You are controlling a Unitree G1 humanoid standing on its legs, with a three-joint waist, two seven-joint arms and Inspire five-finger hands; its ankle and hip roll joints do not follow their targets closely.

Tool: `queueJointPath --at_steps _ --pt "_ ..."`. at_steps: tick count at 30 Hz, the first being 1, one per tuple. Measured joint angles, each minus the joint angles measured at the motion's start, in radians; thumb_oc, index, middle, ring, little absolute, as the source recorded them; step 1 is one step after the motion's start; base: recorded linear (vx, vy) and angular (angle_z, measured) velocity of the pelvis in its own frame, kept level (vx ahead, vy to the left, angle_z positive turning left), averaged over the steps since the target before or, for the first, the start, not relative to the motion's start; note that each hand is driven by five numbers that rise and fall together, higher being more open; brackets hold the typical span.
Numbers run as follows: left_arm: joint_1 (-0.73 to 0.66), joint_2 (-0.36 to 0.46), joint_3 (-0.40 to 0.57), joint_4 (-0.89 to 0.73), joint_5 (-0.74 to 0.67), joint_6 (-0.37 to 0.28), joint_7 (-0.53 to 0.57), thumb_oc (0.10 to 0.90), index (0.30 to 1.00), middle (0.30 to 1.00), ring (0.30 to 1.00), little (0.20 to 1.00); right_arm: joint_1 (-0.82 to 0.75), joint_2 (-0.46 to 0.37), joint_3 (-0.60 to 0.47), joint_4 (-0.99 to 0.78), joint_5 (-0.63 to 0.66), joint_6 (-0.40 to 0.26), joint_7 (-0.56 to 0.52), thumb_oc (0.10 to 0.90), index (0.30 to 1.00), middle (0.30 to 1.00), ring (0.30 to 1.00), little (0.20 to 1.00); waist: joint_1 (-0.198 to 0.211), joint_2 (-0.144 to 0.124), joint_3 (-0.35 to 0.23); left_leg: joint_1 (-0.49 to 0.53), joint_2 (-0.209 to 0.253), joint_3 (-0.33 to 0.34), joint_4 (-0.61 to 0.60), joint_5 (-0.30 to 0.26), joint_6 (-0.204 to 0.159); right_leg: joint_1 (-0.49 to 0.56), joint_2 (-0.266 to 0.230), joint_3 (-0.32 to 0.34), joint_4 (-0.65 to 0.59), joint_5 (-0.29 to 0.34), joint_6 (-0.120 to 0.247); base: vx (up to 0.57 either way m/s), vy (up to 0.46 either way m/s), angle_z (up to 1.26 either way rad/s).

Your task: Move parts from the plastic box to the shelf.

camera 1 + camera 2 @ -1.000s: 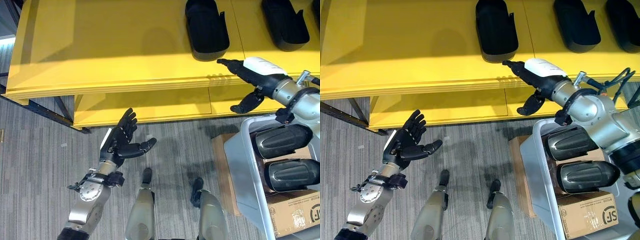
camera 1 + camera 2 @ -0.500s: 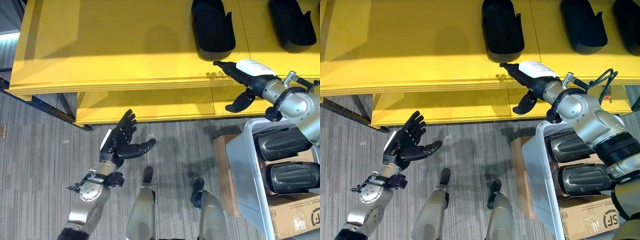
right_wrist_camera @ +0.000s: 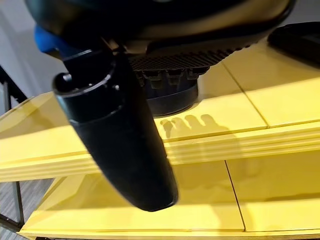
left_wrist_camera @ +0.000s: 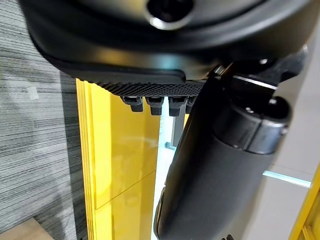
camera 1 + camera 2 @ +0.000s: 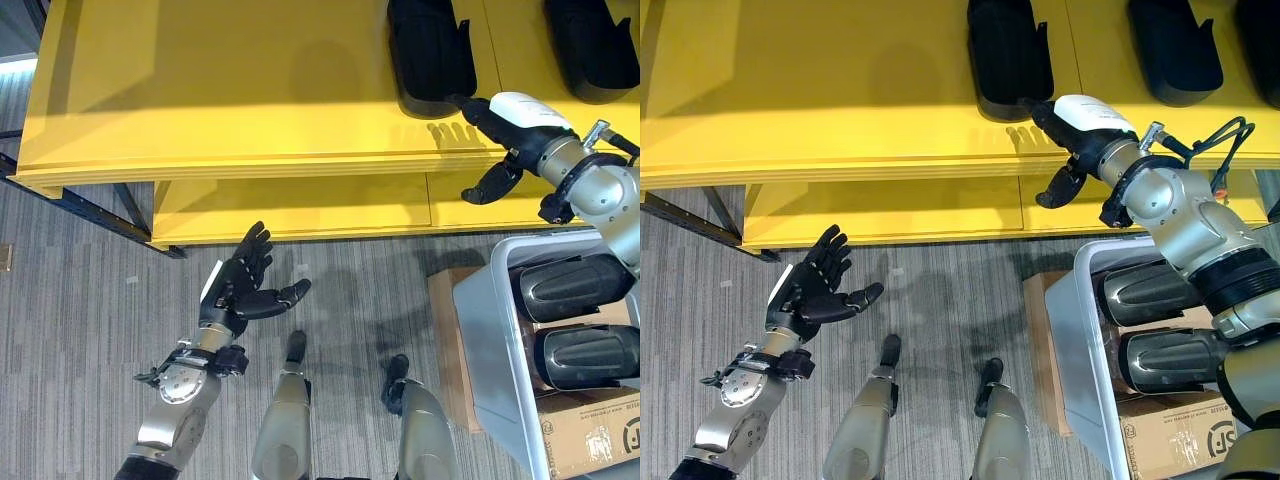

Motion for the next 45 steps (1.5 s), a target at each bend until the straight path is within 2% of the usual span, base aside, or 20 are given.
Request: queueJointPath --at_steps 8,20,24,45 --pt "0.001 0.0 -0.001 0.002 0.0 0.0 0.001 0.9 1.0 1.0 1.0 1.0 -0.007 0.015 0.03 0.04 -0.001 0.003 -0.012 0.9 1.0 1.0 1.0 1.0 0.003 0.0 0.0 -0.005 0.0 0.001 0.0 0.0 0.0 -0.006 0.0 0.0 0.001 0.0 0.0 0.0 0.0 0.0" --pt "-0.005 -0.001 -0.003 0.002 -0.001 0.0 0.002 0.9 1.0 1.0 1.0 1.0 -0.009 0.08 0.041 0.07 -0.038 0.003 -0.015 0.9 1.0 1.0 1.0 1.0 0.019 0.001 0.0 -0.02 0.0 0.001 0.004 0.0 -0.001 -0.021 0.0 0.001 0.005 0.0 -0.001 0.0 0.0 0.0" --pt "-0.004 -0.001 -0.004 0.002 -0.001 0.0 0.003 0.9 1.0 1.0 1.0 1.0 -0.047 0.111 0.076 0.105 -0.04 0.002 -0.019 0.9 1.0 1.0 1.0 1.0 0.021 0.001 0.0 -0.021 0.0 0.0 0.006 0.0 -0.001 -0.022 0.0 0.002 0.008 -0.001 -0.001 0.0 0.0 0.0" --pt "0.001 -0.002 -0.004 0.002 -0.002 0.0 0.004 0.9 1.0 1.0 1.0 1.0 -0.084 0.127 0.079 0.153 -0.079 0.003 -0.032 0.9 1.0 1.0 1.0 1.0 0.024 0.001 0.0 -0.038 -0.001 -0.003 0.026 -0.007 -0.001 -0.03 0.0 0.0 0.013 -0.001 -0.002 0.0 0.0 0.0"
